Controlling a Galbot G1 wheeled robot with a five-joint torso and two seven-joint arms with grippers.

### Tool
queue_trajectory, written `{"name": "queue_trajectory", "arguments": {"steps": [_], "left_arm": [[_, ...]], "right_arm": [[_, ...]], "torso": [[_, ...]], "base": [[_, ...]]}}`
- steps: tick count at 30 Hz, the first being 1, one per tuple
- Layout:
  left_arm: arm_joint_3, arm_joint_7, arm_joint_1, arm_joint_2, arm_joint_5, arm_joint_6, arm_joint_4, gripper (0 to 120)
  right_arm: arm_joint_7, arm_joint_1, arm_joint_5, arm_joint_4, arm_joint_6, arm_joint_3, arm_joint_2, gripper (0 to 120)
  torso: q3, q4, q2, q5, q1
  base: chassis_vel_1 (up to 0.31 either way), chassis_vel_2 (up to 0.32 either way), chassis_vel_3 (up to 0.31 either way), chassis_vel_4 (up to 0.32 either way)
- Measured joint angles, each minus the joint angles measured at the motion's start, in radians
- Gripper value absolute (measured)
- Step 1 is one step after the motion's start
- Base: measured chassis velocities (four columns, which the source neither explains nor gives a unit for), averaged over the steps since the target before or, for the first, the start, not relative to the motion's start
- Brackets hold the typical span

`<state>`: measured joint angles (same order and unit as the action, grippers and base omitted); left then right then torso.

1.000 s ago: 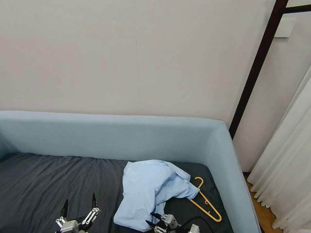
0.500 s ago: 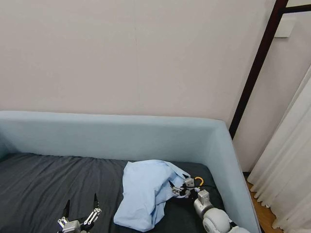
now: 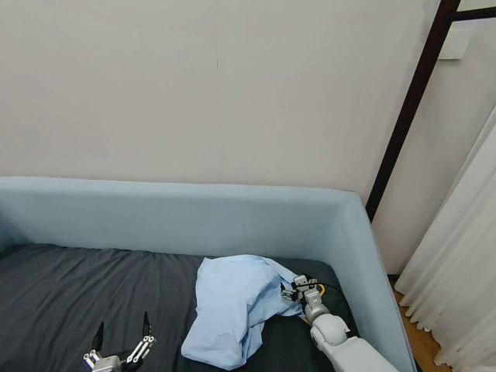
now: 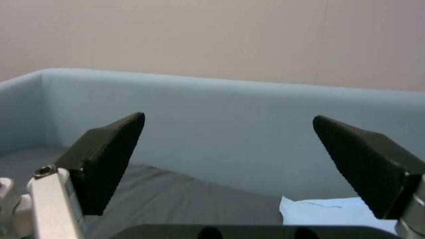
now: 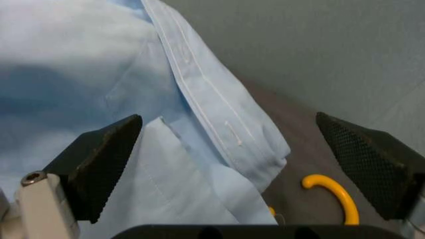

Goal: Pick up the clothes from the sofa and hang them on the clothes hanger.

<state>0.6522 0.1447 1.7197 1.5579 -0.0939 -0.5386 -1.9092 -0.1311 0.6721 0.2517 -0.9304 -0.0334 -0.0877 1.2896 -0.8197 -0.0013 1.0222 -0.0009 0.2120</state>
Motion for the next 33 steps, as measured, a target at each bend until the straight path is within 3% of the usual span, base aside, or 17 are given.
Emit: {"name": "queue_trajectory", "arguments": {"steps": [5,9,26,28,31,33], "left_arm": [[-0.001,0.000,-0.002,-0.002,0.000,0.004,0.000,100],[-0.006,-0.001,-0.007,-0.001,0.002,0.013,0.000,100],[-0.013,-0.003,-0.019,0.012,0.008,0.019,0.017,100],[-0.013,-0.003,-0.019,0.012,0.008,0.019,0.017,100],[-0.012,-0.003,-0.019,0.014,0.008,0.018,0.017,100],[-0.013,-0.003,-0.019,0.014,0.008,0.018,0.017,100]], "right_arm": [[0.011,-0.014,-0.055,0.068,-0.019,0.048,0.038,100],[0.011,-0.017,-0.071,0.095,-0.013,0.070,0.054,90],[-0.043,-0.040,-0.180,0.172,-0.052,0.113,0.109,27],[-0.043,-0.040,-0.182,0.172,-0.052,0.115,0.108,24],[-0.044,-0.037,-0.184,0.172,-0.047,0.121,0.104,9],[-0.045,-0.037,-0.184,0.172,-0.046,0.121,0.104,9]], "torso": [[0.000,0.0000,0.000,0.0000,0.000],[0.000,0.0000,0.000,0.0000,0.000],[0.000,0.0000,0.000,0.0000,0.000],[0.000,0.0000,0.000,0.0000,0.000],[0.000,0.0000,0.000,0.0001,0.000],[0.000,-0.0001,0.000,0.0001,0.000]], "base": [[0.000,0.000,0.000,0.000],[0.000,0.000,0.000,0.000],[0.000,0.000,0.000,0.000],[0.000,0.000,0.000,0.000],[0.000,0.000,0.000,0.000],[0.000,0.000,0.000,0.000]]}}
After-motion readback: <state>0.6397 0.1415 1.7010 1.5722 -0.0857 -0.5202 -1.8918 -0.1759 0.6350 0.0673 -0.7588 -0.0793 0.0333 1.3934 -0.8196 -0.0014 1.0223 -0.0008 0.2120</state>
